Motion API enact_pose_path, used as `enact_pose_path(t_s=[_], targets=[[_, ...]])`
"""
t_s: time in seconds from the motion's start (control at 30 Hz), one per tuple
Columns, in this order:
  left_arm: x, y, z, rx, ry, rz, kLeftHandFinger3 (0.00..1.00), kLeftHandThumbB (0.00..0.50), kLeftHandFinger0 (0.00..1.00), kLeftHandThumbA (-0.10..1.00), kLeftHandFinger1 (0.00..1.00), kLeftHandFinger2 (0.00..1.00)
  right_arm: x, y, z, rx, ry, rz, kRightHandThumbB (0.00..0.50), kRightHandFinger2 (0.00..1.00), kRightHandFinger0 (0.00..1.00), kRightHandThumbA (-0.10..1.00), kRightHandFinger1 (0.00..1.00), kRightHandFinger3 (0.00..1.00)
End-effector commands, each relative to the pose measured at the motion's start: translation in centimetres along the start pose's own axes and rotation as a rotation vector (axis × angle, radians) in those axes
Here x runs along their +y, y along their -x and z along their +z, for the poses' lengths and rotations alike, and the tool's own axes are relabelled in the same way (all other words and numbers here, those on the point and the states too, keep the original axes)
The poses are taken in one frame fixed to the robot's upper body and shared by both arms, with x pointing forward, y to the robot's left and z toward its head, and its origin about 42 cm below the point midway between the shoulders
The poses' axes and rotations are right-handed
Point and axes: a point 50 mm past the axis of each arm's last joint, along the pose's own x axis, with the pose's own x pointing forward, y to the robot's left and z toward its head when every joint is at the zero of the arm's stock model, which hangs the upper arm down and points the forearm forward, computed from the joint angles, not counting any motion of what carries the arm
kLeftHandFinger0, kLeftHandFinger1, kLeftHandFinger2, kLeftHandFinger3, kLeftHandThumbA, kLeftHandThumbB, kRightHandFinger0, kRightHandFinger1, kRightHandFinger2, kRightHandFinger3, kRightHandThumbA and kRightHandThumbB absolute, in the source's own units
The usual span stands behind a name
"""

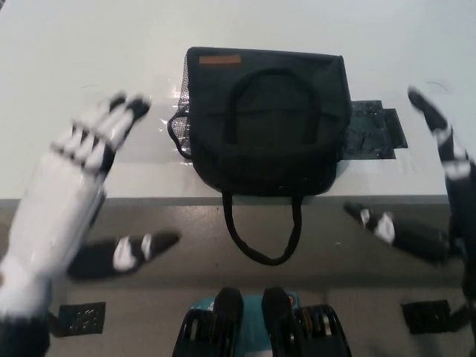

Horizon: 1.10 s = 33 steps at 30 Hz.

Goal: A soft travel bag is kept infront of the robot in the middle of the desk and the robot uses both its hands to press it to reduce its size

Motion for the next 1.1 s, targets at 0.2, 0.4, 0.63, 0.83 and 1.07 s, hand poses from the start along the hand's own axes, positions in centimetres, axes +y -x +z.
enact_pose_path(t_s=[0.2,0.4,0.63,0.83,1.07], targets=[[-1.2,-11.9,-5.5,0.051,-0.324,-0.245,1.00,0.379,1.00,1.00,1.00,1.00,0.5,-11.9,-2.0,0.055,0.105,0.121,0.199,1.00,1.00,1.00,1.00,1.00],[-3.2,-16.1,-7.2,0.072,-0.327,-0.323,1.00,0.361,1.00,1.00,1.00,1.00,1.3,-16.2,-3.4,0.099,0.113,0.168,0.274,1.00,1.00,1.00,1.00,1.00],[-7.8,-19.4,-7.9,0.111,-0.346,-0.470,1.00,0.347,1.00,1.00,1.00,1.00,2.7,-19.5,-4.6,0.136,0.063,0.150,0.279,1.00,1.00,1.00,1.00,1.00],[-10.9,-21.0,-7.0,0.102,-0.383,-0.538,1.00,0.323,1.00,1.00,1.00,1.00,3.4,-20.6,-6.2,0.184,0.087,0.167,0.242,1.00,1.00,1.00,1.00,1.00],[-14.7,-22.0,-5.4,0.071,-0.489,-0.625,1.00,0.367,1.00,1.00,1.00,1.00,4.3,-21.6,-7.7,0.222,0.114,0.185,0.236,1.00,1.00,1.00,1.00,1.00]])
